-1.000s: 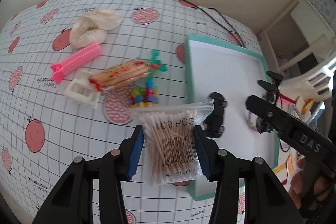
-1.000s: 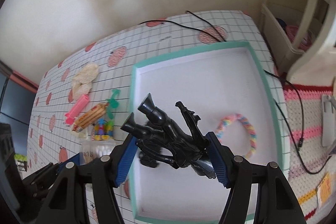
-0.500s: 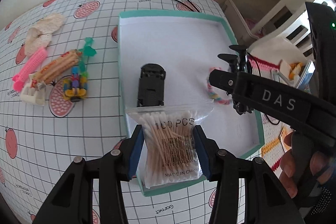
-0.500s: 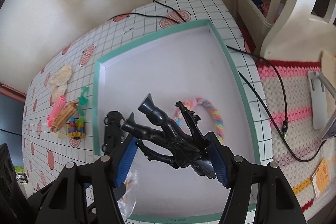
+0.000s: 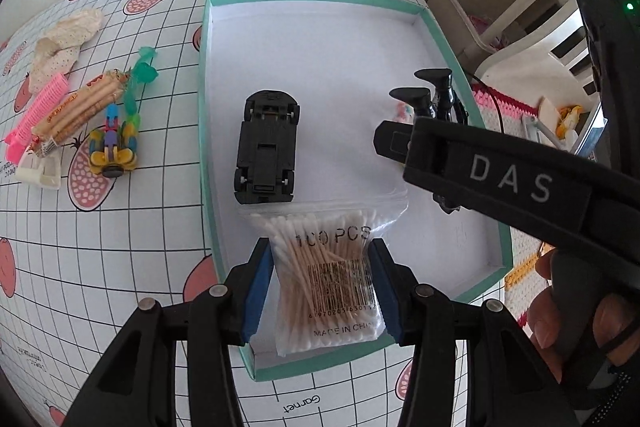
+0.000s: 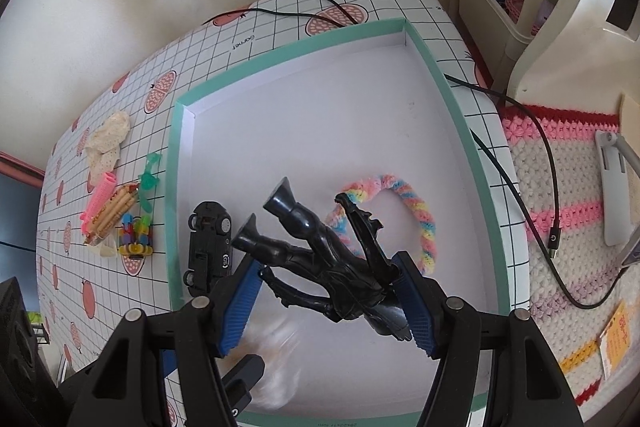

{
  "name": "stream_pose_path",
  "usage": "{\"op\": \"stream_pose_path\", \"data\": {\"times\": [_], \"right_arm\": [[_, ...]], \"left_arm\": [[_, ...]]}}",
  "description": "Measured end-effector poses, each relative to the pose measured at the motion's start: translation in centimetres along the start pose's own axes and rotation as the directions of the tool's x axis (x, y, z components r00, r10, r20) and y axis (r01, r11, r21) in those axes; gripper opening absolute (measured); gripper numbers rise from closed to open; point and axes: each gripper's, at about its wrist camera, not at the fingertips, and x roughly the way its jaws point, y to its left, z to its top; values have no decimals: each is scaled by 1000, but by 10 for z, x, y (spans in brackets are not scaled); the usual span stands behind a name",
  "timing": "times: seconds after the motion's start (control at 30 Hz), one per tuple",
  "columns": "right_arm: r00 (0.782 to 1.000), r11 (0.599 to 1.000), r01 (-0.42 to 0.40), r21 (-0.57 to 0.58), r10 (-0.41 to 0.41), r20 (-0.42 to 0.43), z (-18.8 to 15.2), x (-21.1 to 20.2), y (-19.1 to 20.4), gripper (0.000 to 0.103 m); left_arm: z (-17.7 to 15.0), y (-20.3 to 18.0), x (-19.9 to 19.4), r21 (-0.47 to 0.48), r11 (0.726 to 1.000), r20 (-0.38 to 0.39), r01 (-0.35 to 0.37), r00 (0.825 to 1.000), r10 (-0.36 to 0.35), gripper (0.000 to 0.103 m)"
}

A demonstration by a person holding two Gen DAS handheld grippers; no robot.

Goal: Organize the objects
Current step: 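Carry the skeleton hand and swab bag into the tray and release both, then withdraw both tools from the tray toward the remaining objects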

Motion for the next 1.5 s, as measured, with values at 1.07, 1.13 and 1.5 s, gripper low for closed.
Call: {"op": "stream_pose_path", "data": {"times": [1.07,1.13,1.5], "right_arm": [[999,1000,-7,15,6,43,5,-14,-1,71],[999,1000,-8,14,8,44,5,-13,0,74],[998,1000,-2,15,1,65,4,-16,3,82]], "left_arm": [[12,44,-31,-106,994,122,-36,991,49,58],[12,51,-34,-128,990,136,-51,988,69,62],[16,83,-46,-237,969,199,-67,973,116,92]]}}
